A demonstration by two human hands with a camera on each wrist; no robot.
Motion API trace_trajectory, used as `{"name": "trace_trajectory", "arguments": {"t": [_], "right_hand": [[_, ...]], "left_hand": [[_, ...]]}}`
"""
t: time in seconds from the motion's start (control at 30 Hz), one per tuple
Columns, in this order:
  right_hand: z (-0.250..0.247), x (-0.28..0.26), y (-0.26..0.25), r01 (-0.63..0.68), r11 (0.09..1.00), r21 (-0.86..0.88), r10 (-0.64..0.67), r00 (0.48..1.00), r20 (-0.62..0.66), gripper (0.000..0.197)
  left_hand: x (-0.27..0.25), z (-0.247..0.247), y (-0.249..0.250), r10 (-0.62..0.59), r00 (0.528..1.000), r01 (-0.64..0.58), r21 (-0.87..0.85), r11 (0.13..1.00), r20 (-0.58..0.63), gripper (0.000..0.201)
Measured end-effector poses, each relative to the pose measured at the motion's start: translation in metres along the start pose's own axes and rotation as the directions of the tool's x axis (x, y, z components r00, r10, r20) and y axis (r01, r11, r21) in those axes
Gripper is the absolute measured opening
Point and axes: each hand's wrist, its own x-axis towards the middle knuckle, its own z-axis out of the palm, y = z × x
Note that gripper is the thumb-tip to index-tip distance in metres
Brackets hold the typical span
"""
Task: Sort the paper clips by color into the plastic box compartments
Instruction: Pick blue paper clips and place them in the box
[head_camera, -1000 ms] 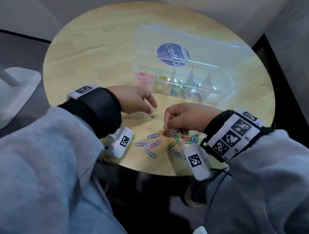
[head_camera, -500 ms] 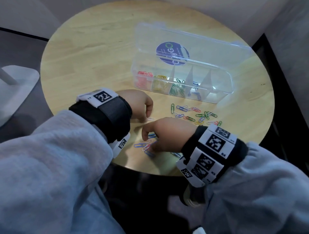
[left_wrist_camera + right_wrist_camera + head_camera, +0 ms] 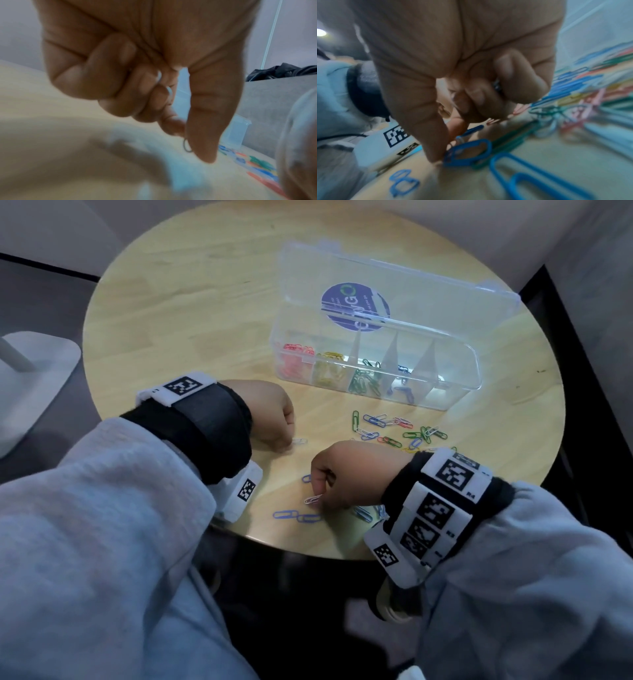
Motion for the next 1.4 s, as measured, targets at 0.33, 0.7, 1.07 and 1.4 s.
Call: {"name": "trace_trajectory", "arguments": {"t": [0.33,0.7,1.07,1.4], "right_hand": [[-0.021,-0.006,0.023,-0.020,0.877,0.480,0.043,0.998,-0.037,0.019],[-0.023,0.004,0.049,-0.018,0.315,0.949,0.069,0.998,-0.004,0.018],[-0.025,0.006,0.046,-0.054,0.155,0.986,0.139,0.990,0.032,0.025],[-0.024,0.008,0.049,-0.017,0.129,0.991,0.206,0.979,-0.010,0.022]], "left_hand": [[-0.008,-0.015,0.000,0.043,0.999,-0.039,-0.550,0.834,-0.006,0.024],[-0.010,-0.020,-0.005,0.067,0.997,-0.058,-0.844,0.533,-0.026,0.030],[-0.008,-0.021,-0.005,0.047,0.998,0.002,-0.836,0.549,0.033,0.028],[-0.013,-0.023,0.002,0.034,0.998,0.022,-0.833,0.553,0.049,0.015]]}}
